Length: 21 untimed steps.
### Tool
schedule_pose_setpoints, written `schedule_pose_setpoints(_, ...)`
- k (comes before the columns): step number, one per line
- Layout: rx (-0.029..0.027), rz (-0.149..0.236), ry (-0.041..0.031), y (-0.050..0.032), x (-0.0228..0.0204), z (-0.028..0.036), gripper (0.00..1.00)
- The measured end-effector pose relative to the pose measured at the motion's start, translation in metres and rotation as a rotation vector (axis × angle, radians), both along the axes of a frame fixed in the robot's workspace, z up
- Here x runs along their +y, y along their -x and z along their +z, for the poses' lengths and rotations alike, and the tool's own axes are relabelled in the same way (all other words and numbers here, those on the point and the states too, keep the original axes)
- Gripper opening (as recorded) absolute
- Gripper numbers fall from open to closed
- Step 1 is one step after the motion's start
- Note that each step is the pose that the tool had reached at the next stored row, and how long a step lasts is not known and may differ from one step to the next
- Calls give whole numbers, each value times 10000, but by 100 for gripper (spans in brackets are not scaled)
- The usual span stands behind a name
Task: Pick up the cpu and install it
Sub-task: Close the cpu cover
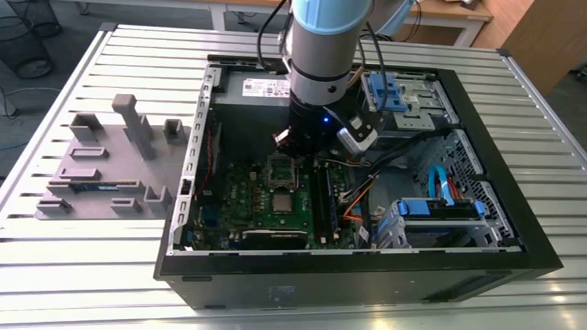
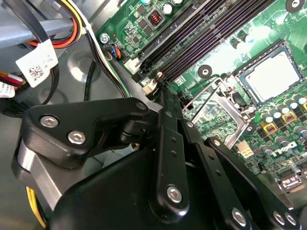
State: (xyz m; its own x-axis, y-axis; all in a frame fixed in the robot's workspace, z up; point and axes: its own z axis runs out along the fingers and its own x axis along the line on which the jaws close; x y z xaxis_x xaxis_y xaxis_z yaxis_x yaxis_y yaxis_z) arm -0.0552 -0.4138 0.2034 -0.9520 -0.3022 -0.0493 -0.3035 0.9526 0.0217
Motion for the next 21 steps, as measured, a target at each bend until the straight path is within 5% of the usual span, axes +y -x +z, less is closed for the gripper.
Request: schedule_pose_setpoints(21, 0, 51, 47, 14, -45, 114, 11)
